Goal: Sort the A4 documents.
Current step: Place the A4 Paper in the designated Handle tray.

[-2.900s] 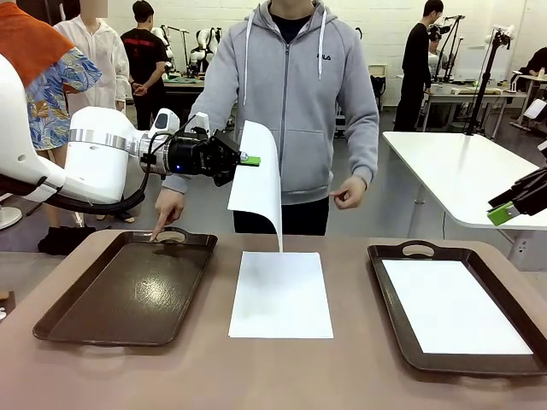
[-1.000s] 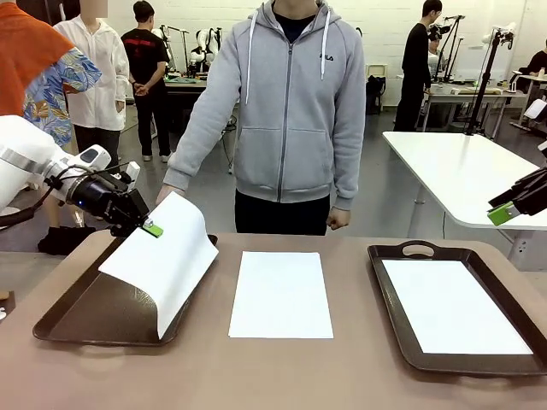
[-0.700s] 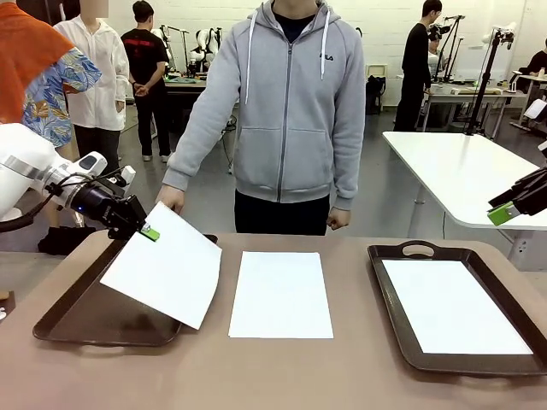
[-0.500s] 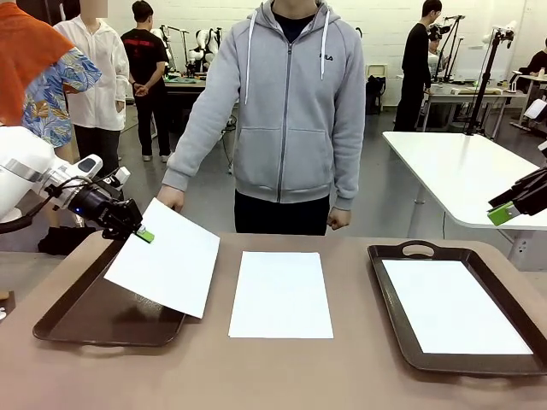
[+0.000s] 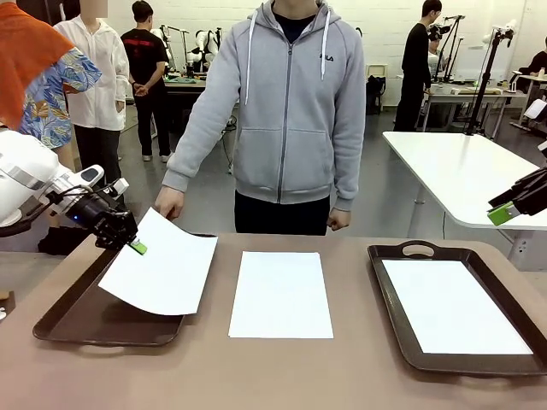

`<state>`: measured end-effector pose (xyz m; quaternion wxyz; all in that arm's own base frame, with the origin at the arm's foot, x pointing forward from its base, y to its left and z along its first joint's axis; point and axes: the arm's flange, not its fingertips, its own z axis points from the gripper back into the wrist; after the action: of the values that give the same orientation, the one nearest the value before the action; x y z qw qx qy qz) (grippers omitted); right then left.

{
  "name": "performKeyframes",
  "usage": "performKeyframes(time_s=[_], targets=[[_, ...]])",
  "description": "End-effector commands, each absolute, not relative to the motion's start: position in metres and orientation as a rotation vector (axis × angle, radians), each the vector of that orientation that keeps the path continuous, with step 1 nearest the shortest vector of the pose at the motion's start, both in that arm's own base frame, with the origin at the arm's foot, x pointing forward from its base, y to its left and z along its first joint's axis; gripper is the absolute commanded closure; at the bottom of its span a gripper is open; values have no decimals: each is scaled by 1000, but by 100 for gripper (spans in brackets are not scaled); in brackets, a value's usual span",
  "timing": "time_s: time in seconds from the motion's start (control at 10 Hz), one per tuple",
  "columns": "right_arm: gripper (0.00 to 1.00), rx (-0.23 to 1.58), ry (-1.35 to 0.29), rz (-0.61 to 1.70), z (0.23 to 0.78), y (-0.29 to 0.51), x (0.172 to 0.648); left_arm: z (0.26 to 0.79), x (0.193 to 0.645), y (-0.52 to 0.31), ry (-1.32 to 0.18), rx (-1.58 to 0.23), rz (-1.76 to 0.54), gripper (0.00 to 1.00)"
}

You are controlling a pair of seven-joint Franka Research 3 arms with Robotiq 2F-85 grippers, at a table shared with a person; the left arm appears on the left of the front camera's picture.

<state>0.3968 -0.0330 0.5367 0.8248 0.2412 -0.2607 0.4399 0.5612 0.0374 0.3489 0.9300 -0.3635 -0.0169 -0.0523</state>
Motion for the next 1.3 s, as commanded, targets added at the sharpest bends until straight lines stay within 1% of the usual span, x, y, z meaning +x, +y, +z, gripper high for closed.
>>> performKeyframes(time_s=[0.0,0.2,0.5,0.8,1.2], targets=[[0,515,-550,938,536,-32,397,355,569,41,-12,-679,-106,99],[0,515,-550,938,536,-32,397,356,571,48,5,-613,-86,99],[0,515,-550,938,536,-32,397,351,572,45,3,-587,-65,99],[0,515,-550,938,536,-32,397,346,572,45,11,-521,-47,99],[0,515,-550,938,536,-32,397,335,575,44,15,-400,2,99]])
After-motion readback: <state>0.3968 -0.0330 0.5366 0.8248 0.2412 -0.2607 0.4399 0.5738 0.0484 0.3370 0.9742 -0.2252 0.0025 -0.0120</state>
